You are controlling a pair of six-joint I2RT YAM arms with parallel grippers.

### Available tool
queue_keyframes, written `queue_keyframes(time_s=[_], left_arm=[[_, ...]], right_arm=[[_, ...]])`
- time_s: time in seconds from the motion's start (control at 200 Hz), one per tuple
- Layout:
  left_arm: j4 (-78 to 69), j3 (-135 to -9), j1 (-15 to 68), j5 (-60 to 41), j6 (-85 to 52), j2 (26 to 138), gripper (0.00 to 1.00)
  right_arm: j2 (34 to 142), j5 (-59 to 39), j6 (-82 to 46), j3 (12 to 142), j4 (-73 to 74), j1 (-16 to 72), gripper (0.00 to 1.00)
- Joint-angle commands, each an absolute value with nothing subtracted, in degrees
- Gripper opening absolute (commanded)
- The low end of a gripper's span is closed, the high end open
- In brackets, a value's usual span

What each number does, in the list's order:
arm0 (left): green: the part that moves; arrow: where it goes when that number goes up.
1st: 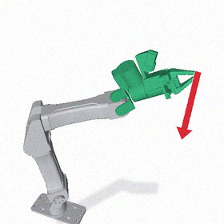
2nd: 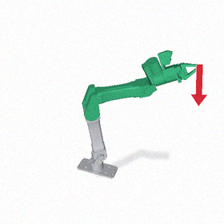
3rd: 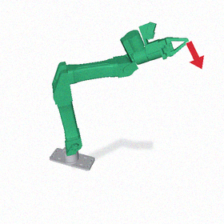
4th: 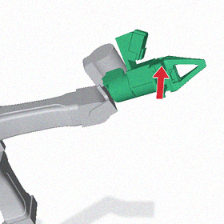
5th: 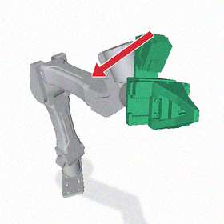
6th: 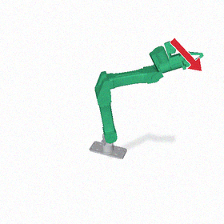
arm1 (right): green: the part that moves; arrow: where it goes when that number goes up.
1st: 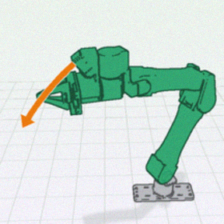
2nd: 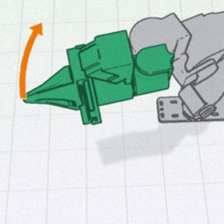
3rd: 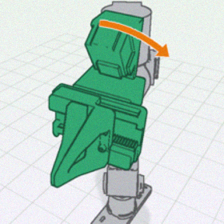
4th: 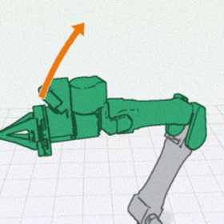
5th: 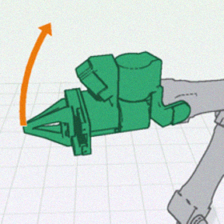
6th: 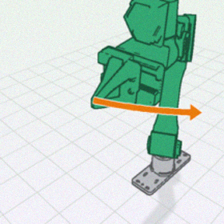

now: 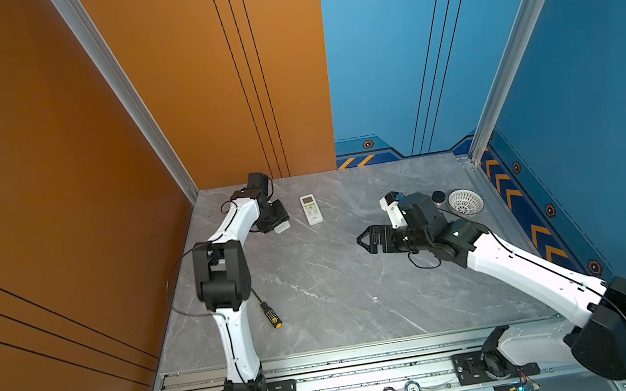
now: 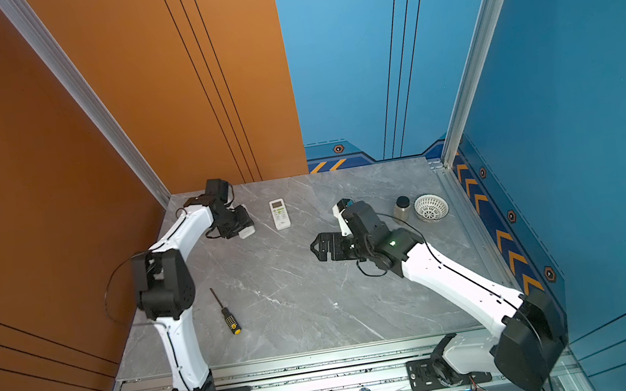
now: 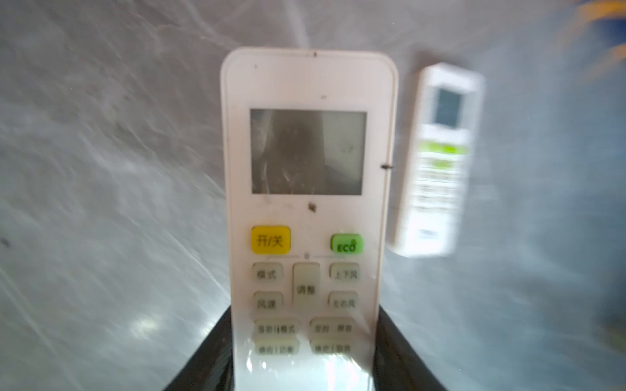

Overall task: Unload the batteries from the remote control
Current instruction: 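Lift the remote toward the right gripper while the right gripper grasps its end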

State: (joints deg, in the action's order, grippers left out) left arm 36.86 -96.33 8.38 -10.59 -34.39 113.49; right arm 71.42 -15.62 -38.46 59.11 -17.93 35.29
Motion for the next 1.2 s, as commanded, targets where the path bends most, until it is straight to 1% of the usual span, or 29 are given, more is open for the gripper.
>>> queue_keyframes(time_s=[0.0, 0.07, 0.16, 0.265, 0.33, 0.385, 0.425, 0.541, 0.866, 1.071, 1.121, 1.196], left_arm=[[18.09, -86.48, 14.64, -20.71, -53.97, 100.50, 0.29], [14.40, -81.86, 18.52, -19.53, -61.54, 95.34, 0.29], [11.64, -77.29, 22.70, -16.80, -67.92, 90.56, 0.29], [11.38, -74.14, 25.09, -16.50, -72.68, 87.94, 0.27], [11.35, -73.14, 26.73, -15.79, -73.50, 86.53, 0.28], [8.18, -71.88, 27.31, -16.79, -75.23, 86.02, 0.28], [6.56, -70.93, 27.60, -16.92, -76.59, 85.56, 0.27], [6.54, -70.27, 29.45, -15.33, -77.19, 84.46, 0.28], [2.71, -67.77, 33.90, -13.23, -80.57, 83.06, 0.27], [2.16, -67.21, 36.42, -11.28, -81.05, 82.00, 0.27], [1.96, -66.91, 36.98, -10.81, -81.38, 81.68, 0.27], [1.30, -66.36, 37.61, -10.06, -81.51, 81.06, 0.27]], right_arm=[[69.95, -21.29, -43.03, 56.16, 0.24, 36.06, 1.00], [70.19, -21.50, -42.38, 55.51, 3.50, 36.57, 1.00], [69.99, -19.87, -42.48, 54.21, 7.10, 36.86, 0.99], [70.00, -22.02, -40.89, 53.94, 10.29, 37.45, 0.93], [69.69, -20.81, -37.92, 54.67, 7.96, 38.03, 0.88], [69.27, -19.37, -36.35, 54.88, 5.62, 38.10, 0.82], [68.84, -19.00, -35.72, 54.38, 4.98, 37.82, 0.80], [68.42, -19.72, -35.78, 53.13, 4.82, 37.13, 0.73], [71.28, -15.83, -36.48, 53.90, 4.40, 37.26, 0.64], [74.56, -13.86, -36.56, 55.75, 5.10, 37.13, 0.56], [75.32, -13.80, -36.44, 56.39, 5.27, 37.18, 0.53], [76.61, -12.12, -36.44, 57.34, 4.86, 37.10, 0.46]])
